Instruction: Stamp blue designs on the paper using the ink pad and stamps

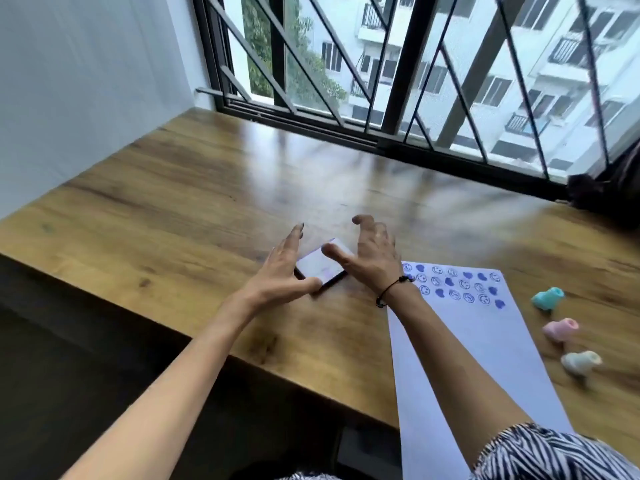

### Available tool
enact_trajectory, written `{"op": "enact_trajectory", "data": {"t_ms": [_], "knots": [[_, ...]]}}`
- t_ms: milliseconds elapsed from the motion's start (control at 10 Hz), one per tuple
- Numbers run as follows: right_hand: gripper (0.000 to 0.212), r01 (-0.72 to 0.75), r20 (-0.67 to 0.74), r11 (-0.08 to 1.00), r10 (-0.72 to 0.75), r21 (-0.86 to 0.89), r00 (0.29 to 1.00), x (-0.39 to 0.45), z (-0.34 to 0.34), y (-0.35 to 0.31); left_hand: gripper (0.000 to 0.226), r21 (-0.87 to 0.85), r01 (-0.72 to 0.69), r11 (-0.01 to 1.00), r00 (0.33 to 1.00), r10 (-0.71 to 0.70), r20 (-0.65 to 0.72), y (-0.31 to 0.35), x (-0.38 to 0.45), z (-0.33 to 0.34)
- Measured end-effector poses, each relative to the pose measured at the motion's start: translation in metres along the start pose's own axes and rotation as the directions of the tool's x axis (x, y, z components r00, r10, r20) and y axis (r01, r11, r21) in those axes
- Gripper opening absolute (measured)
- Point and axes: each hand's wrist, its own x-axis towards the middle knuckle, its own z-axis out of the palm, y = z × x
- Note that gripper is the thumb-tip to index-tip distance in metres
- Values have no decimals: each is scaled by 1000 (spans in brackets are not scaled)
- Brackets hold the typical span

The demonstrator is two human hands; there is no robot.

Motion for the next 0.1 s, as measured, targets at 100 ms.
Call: {"op": "enact_trajectory", "data": {"t_ms": [100], "knots": [[64,-18,-147,1000,18,1,989,23,-56,10,104,121,-71,990,994,80,-73,33,24,-26]]}}
